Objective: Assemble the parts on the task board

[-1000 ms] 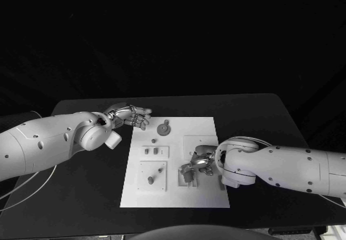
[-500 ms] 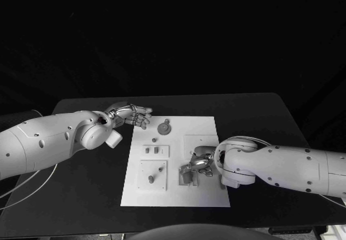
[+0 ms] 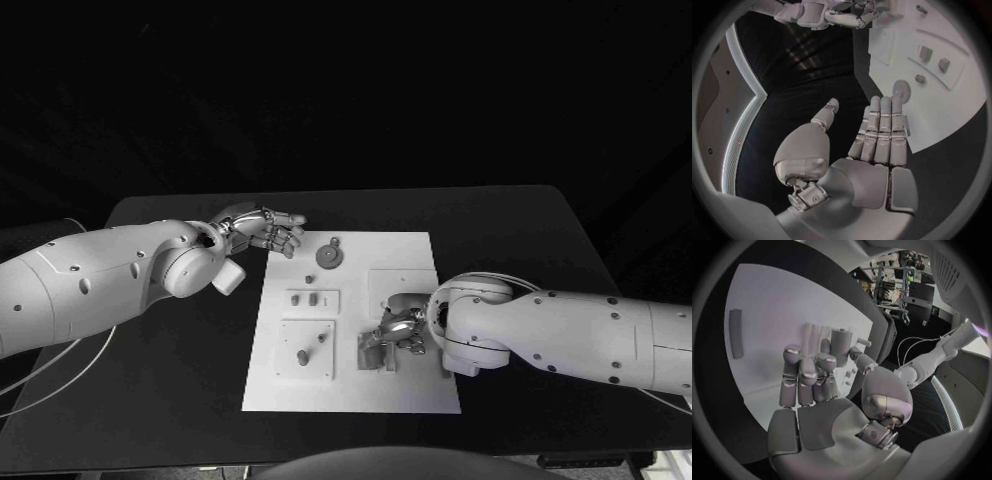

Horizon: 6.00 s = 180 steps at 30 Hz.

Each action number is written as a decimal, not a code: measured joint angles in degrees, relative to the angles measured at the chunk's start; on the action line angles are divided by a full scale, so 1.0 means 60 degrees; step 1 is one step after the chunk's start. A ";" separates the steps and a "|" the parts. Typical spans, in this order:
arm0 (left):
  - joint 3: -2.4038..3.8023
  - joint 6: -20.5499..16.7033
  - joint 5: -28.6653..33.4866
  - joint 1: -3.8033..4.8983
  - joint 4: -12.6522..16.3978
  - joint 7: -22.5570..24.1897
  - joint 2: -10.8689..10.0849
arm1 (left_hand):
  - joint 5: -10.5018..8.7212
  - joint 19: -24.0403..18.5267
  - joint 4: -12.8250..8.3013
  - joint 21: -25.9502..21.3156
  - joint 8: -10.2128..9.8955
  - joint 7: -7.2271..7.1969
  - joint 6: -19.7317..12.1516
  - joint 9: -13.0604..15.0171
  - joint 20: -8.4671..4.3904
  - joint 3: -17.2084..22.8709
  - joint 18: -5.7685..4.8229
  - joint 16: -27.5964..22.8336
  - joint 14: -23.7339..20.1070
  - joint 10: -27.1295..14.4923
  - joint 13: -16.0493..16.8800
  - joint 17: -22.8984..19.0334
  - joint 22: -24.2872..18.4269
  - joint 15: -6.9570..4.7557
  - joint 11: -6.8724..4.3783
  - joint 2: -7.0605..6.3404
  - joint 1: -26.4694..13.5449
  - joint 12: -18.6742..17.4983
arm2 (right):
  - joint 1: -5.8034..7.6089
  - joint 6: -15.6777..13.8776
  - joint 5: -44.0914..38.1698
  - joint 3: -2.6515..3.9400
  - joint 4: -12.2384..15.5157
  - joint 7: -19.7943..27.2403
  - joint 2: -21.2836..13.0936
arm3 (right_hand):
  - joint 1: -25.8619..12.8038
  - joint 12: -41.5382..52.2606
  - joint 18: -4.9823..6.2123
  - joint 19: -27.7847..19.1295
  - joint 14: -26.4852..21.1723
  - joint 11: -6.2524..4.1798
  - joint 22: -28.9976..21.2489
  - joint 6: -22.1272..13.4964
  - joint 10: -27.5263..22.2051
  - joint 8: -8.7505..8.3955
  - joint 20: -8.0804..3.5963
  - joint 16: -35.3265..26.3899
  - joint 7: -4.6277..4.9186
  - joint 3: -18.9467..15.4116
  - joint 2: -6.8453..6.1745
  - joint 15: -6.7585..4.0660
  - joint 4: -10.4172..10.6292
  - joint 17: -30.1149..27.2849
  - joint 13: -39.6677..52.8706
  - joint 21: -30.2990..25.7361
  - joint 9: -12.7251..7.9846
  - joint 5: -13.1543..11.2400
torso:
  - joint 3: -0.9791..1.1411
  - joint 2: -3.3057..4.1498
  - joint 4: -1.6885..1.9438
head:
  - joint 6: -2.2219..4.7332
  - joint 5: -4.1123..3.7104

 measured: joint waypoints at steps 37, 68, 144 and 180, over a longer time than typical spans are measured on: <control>0.0000 0.0055 -0.0002 0.0000 -0.0007 -0.0051 -0.0006 | 0.0000 0.0000 0.0000 0.0000 0.0000 0.0000 0.0000 -0.0017 0.0000 0.0000 -0.0003 0.0000 0.0000 0.0000 0.0005 0.0005 -0.0005 0.0000 0.0000 0.0000 0.0000 0.0000 | -0.0071 0.0202 -0.0168 0.0005 -0.0305 -0.0001 0.0220 | -0.0264 0.0000 0.0002 -0.0073 -0.0059 -0.0001 0.0000 0.0000 -0.0001 -0.0033 -0.0042 0.0000 -0.0001 0.0119 -0.0264 -0.0005 0.0436 0.0018 0.0043 0.0000 0.0005 -0.0001 | 0.0001 0.0003 -0.0004 | -0.0010 0.0087; 0.0000 0.0082 -0.0010 0.0000 -0.0031 -0.0096 -0.0002 | 0.0000 0.0000 0.0000 0.0000 0.0000 0.0000 0.0000 -0.0024 0.0000 0.0000 -0.0005 0.0000 0.0000 0.0000 0.0003 0.0002 -0.0012 0.0000 0.0000 -0.0038 -0.0038 0.0000 | -0.0075 0.0124 -0.0237 0.0002 -0.0130 0.0096 -0.0085 | -0.0210 -0.0037 0.0003 -0.0085 -0.0100 -0.0001 0.0000 0.0000 -0.0001 -0.0032 -0.0025 0.0000 -0.0002 0.0343 -0.0921 -0.0028 0.1054 0.0026 0.0085 0.0000 0.0086 -0.0111 | 0.0007 0.0000 -0.0005 | -0.0009 0.0076; 0.0001 0.0049 -0.0038 0.0002 0.0001 -0.0143 -0.0102 | 0.0000 0.0000 0.0000 0.0000 0.0000 0.0000 0.0000 -0.0030 0.0000 0.0000 -0.0009 0.0000 0.0000 0.0000 0.0012 0.0022 -0.0025 0.0000 0.0000 -0.0076 -0.0075 0.0000 | -0.0185 0.1874 -0.1536 0.0027 0.0312 0.0086 -0.2139 | 0.0274 -0.0150 0.0009 -0.0051 0.0028 0.0118 -0.0019 -0.0091 0.0119 -0.0026 0.0011 -0.0083 0.0033 0.0066 -0.0249 0.0049 -0.0013 -0.0021 0.0041 0.0012 0.0083 0.0443 | 0.0006 0.0005 -0.0002 | 0.0019 -0.0308; 0.0001 0.0075 -0.0039 0.0002 0.0012 -0.0189 -0.0139 | 0.0000 0.0000 0.0000 0.0000 0.0000 0.0000 0.0000 -0.0028 0.0000 0.0000 -0.0010 0.0000 0.0000 0.0000 0.0017 0.0026 -0.0023 0.0000 0.0000 -0.0038 -0.0113 0.0000 | -0.0384 0.1815 -0.2848 0.0107 0.0004 0.0234 -0.1506 | 0.1617 -0.0149 0.0070 -0.0014 0.0081 -0.0038 0.0005 0.0408 0.0203 0.0160 0.0012 -0.0084 -0.0186 -0.0013 0.0271 0.0133 -0.1334 0.0002 0.0073 0.0058 0.0330 0.1000 | 0.0006 0.0003 -0.0002 | -0.0075 -0.0276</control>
